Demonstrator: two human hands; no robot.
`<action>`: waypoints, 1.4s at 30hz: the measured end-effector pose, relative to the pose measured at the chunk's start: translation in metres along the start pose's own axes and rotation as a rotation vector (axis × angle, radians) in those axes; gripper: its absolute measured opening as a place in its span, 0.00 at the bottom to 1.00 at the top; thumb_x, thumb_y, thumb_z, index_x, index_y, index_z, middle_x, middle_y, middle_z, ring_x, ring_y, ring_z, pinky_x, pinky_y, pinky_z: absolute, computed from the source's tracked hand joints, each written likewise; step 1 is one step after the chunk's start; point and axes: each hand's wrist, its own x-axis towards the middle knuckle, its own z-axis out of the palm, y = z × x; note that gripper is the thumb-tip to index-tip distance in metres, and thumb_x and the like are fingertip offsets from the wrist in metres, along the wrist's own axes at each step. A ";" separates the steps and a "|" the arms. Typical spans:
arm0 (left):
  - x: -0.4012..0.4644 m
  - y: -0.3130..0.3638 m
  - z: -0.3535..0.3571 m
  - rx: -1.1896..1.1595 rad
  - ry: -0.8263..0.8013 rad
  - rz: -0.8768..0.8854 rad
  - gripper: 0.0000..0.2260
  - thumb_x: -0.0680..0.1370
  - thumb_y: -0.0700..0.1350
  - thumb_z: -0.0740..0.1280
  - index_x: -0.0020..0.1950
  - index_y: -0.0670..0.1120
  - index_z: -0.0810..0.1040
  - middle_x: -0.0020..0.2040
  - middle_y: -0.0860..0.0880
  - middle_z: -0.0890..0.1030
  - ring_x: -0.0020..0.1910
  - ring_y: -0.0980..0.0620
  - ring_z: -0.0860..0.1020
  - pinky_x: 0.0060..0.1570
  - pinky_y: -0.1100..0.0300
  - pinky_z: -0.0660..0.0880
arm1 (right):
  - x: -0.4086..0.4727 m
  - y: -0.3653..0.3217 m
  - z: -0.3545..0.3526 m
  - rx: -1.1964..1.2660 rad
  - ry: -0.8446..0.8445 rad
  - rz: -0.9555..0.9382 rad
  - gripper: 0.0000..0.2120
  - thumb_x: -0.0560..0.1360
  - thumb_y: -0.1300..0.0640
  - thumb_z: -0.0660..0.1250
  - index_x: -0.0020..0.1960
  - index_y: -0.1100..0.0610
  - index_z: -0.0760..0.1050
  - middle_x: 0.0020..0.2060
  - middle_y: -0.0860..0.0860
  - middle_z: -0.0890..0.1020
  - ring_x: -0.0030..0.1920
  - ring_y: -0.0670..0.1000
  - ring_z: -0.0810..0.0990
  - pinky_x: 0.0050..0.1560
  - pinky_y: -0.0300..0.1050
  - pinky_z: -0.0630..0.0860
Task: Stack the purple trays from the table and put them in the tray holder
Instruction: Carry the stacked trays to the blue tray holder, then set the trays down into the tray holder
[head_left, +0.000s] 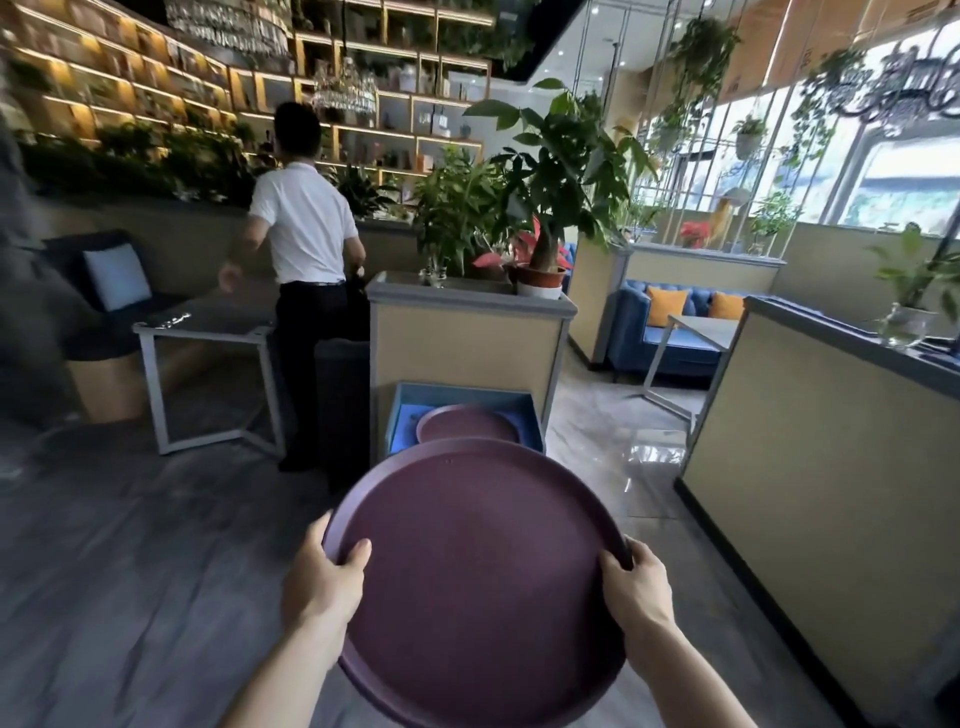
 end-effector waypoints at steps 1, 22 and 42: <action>0.010 0.003 0.010 0.009 0.006 -0.001 0.27 0.76 0.50 0.71 0.74 0.54 0.68 0.67 0.47 0.78 0.62 0.40 0.77 0.57 0.48 0.75 | 0.017 -0.001 0.007 -0.003 -0.004 0.018 0.13 0.75 0.55 0.64 0.59 0.52 0.78 0.51 0.55 0.83 0.52 0.60 0.80 0.58 0.53 0.77; 0.234 0.026 0.201 0.043 0.030 -0.079 0.27 0.76 0.49 0.71 0.74 0.54 0.68 0.68 0.47 0.77 0.58 0.44 0.78 0.53 0.52 0.73 | 0.288 -0.047 0.150 -0.200 -0.068 0.125 0.15 0.74 0.53 0.69 0.59 0.57 0.78 0.52 0.58 0.84 0.54 0.62 0.81 0.58 0.52 0.77; 0.487 -0.006 0.331 0.274 -0.062 -0.195 0.27 0.75 0.51 0.71 0.70 0.42 0.70 0.63 0.39 0.80 0.61 0.37 0.78 0.57 0.47 0.74 | 0.488 -0.042 0.336 -0.446 -0.029 0.326 0.10 0.74 0.51 0.70 0.48 0.57 0.84 0.41 0.58 0.85 0.48 0.61 0.83 0.50 0.48 0.77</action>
